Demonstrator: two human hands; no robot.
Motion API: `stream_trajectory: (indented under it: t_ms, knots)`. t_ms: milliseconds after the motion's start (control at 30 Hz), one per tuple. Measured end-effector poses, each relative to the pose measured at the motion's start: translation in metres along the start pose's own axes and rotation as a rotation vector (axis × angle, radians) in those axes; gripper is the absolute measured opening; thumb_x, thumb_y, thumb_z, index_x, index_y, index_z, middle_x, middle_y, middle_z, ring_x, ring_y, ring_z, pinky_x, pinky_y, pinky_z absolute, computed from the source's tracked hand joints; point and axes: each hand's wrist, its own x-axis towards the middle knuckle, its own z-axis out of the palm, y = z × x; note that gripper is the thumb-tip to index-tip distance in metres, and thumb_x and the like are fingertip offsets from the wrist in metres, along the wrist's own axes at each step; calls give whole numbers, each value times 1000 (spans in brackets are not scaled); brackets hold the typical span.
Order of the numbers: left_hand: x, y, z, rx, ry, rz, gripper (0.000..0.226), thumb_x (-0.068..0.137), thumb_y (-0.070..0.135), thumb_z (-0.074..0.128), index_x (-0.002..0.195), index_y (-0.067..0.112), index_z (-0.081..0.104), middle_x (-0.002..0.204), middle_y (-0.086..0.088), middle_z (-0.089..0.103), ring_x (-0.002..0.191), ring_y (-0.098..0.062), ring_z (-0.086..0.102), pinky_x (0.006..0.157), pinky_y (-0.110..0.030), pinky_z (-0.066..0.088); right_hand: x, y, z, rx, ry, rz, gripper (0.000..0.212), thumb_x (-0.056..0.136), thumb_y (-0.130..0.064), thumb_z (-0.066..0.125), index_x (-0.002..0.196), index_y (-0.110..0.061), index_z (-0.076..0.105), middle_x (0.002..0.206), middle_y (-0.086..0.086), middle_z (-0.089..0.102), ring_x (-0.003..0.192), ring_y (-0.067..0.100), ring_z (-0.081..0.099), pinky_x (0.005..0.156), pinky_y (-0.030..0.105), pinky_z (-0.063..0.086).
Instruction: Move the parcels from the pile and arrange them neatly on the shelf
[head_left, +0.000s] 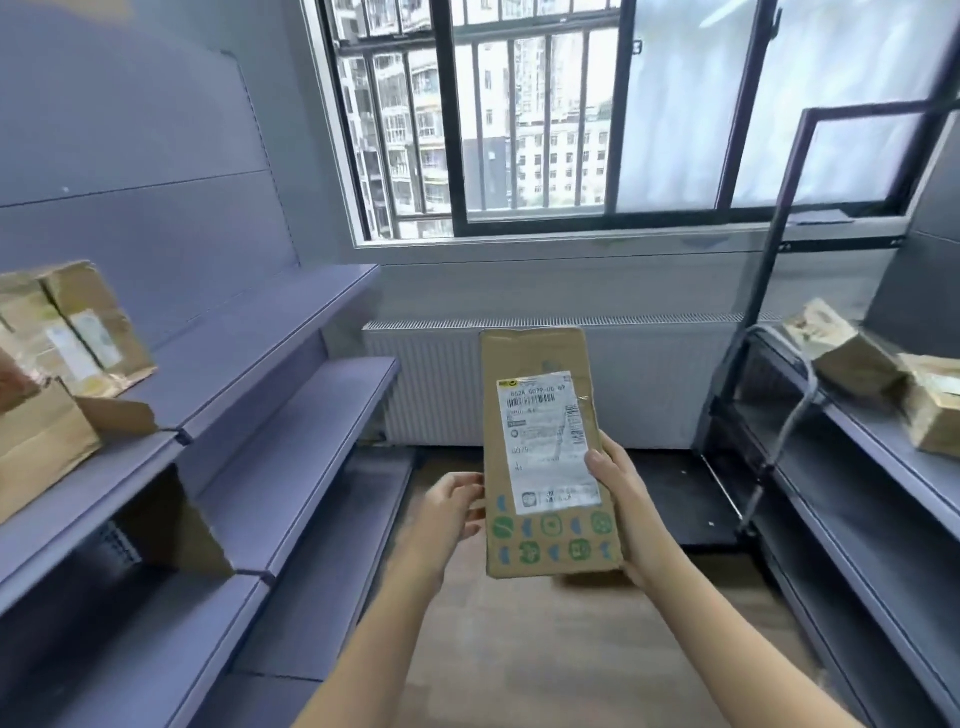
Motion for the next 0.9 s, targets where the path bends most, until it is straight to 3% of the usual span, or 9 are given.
stream_trajectory:
  t_ms: [133, 333, 467, 633, 767, 900]
  knots:
    - [72, 17, -12, 25, -38, 1, 24, 96, 8, 43, 113, 7, 59, 102, -9, 70, 89, -21, 64, 84, -38, 50, 68, 3, 9, 3, 33, 2, 62, 85, -32, 66, 140, -20, 41, 131, 9, 62, 113, 30, 64, 98, 51, 49]
    - [168, 27, -32, 77, -96, 0, 19, 96, 9, 44, 107, 7, 60, 88, -1, 67, 74, -11, 61, 67, -22, 49, 158, 19, 22, 0, 87, 20, 66, 77, -36, 66, 138, -24, 43, 129, 8, 64, 110, 28, 66, 90, 48, 53]
    - [213, 22, -42, 70, -86, -33, 21, 99, 8, 39, 107, 4, 58, 86, -3, 65, 72, -13, 59, 65, -25, 48, 209, 35, 25, 4, 77, 50, 68, 79, -33, 66, 141, -19, 41, 132, 11, 61, 114, 32, 64, 99, 55, 47]
    - [276, 17, -64, 40, 5, -68, 21, 101, 13, 38, 102, 9, 59, 84, 0, 67, 75, -13, 62, 69, -27, 50, 286, 58, 34, 11, 28, 132, 68, 85, -32, 67, 144, -19, 37, 130, 11, 62, 111, 32, 65, 97, 55, 49]
    - [331, 19, -86, 36, 115, -75, 20, 100, 12, 40, 99, 9, 60, 84, -3, 69, 73, -14, 63, 58, -20, 50, 361, 74, 50, 14, -66, 202, 70, 84, -33, 67, 145, -19, 36, 128, 11, 64, 109, 34, 66, 97, 58, 48]
    - [383, 29, -103, 26, 279, -53, 21, 101, 15, 40, 100, 14, 61, 91, -1, 70, 83, -12, 66, 64, -19, 51, 434, 80, 68, -3, -189, 266, 78, 78, -37, 74, 144, -18, 37, 131, 13, 61, 110, 36, 65, 97, 60, 47]
